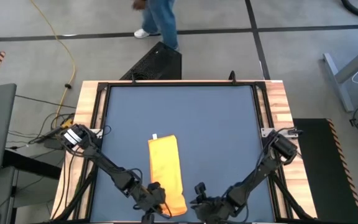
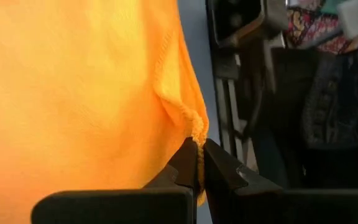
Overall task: Roll towel into tight, uniform cylinder
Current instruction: Roll the orange towel
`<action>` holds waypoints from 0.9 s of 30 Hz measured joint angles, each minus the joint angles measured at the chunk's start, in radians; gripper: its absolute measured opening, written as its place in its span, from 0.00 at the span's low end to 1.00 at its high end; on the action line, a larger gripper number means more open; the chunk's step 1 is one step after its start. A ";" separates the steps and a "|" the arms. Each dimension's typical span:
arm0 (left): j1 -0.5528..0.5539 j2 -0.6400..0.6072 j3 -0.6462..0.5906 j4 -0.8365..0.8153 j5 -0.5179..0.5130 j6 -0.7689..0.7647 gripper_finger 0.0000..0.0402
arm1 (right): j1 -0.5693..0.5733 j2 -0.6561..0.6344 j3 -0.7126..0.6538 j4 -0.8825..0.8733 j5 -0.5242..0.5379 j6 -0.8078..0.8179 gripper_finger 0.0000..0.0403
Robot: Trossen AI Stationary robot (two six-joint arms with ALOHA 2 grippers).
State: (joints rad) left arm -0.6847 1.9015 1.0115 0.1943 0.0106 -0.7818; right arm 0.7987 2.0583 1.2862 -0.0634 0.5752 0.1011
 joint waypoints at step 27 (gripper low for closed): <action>-0.032 0.000 0.000 -0.011 -0.081 -0.028 0.00 | -0.011 0.090 0.001 0.279 -0.076 -0.102 0.52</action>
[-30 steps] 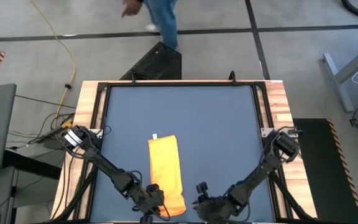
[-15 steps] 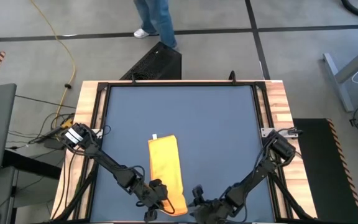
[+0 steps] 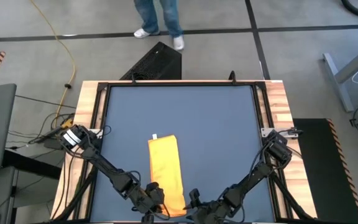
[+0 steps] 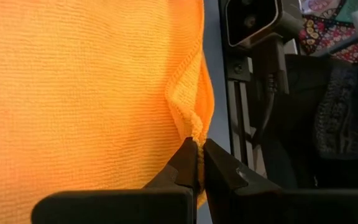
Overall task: Roll towel into tight, uniform cylinder
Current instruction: Roll the orange towel
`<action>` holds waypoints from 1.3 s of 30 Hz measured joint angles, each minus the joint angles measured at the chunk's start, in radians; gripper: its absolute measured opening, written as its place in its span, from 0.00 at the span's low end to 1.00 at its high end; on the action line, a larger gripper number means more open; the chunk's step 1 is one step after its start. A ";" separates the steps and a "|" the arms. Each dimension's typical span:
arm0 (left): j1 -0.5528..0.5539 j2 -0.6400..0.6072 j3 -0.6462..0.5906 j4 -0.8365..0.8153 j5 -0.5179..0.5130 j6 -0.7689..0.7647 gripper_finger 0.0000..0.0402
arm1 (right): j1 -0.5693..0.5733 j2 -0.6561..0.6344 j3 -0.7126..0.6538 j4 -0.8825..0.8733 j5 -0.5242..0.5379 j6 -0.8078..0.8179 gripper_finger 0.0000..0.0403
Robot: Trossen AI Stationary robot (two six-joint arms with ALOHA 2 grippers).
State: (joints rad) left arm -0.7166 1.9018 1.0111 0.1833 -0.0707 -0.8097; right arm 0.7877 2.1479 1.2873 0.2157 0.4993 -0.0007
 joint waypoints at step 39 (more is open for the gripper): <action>-0.186 0.000 0.000 -0.081 -0.281 -0.186 0.00 | -0.165 -0.002 0.000 0.009 -0.270 0.894 0.03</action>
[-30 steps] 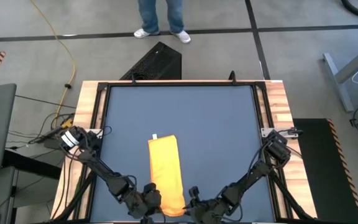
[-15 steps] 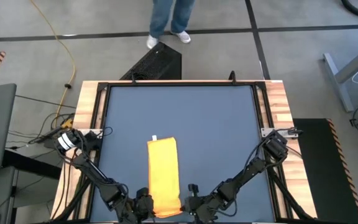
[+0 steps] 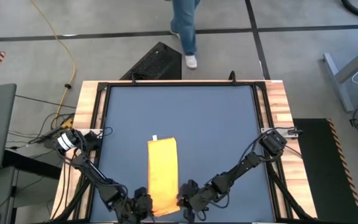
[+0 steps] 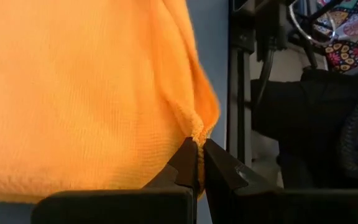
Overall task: Roll towel into tight, uniform cylinder
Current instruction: Roll the orange towel
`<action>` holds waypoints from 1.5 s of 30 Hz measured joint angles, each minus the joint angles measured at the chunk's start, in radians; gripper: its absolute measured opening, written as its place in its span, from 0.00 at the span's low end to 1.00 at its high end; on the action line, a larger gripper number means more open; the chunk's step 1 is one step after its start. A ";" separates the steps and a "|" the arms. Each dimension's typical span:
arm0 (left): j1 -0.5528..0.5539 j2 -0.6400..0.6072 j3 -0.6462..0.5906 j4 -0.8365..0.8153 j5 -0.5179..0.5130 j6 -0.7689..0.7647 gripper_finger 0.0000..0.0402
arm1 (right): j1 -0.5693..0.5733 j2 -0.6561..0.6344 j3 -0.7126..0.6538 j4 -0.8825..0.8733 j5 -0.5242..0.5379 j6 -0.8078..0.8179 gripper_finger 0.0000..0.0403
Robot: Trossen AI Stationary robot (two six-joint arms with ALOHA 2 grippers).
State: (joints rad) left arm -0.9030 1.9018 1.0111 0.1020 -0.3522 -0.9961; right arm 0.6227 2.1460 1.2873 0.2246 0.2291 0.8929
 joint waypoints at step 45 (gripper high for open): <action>0.022 -0.001 0.001 -0.132 -0.110 0.086 0.00 | 0.078 -0.029 0.000 0.020 0.128 -0.770 0.43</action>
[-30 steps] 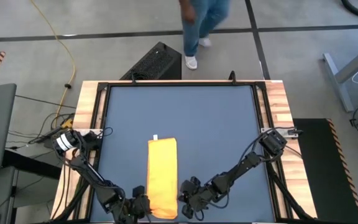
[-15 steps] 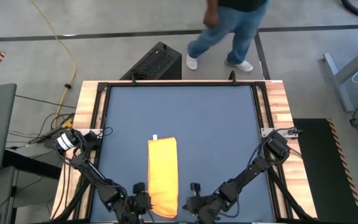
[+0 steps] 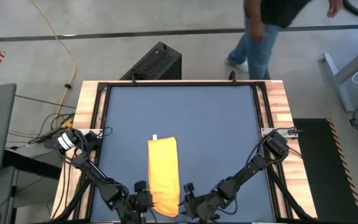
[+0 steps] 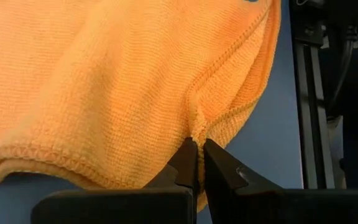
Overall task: Roll towel into tight, uniform cylinder
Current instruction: Roll the orange towel
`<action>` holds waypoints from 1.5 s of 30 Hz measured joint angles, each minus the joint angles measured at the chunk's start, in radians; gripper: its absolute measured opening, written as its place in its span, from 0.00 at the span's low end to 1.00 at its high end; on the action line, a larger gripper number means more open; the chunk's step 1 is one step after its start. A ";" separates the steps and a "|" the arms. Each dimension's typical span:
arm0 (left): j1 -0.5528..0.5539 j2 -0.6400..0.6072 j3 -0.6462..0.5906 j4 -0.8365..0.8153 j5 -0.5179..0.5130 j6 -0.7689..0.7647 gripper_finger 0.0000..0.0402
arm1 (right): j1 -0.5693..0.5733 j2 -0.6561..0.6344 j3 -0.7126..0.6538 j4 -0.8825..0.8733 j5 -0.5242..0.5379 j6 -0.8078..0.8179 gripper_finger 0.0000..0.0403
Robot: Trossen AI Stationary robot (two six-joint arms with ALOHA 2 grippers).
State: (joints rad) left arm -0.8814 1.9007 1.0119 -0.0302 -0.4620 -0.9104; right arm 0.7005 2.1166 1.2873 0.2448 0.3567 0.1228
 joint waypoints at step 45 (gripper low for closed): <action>0.068 0.000 0.000 0.036 -0.024 0.066 0.00 | -0.682 0.014 0.000 -0.269 0.253 0.216 0.04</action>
State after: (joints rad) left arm -0.8137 1.9011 1.0115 0.0059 -0.4861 -0.8439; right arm 0.0181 2.1311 1.2869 -0.0242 0.6099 0.3393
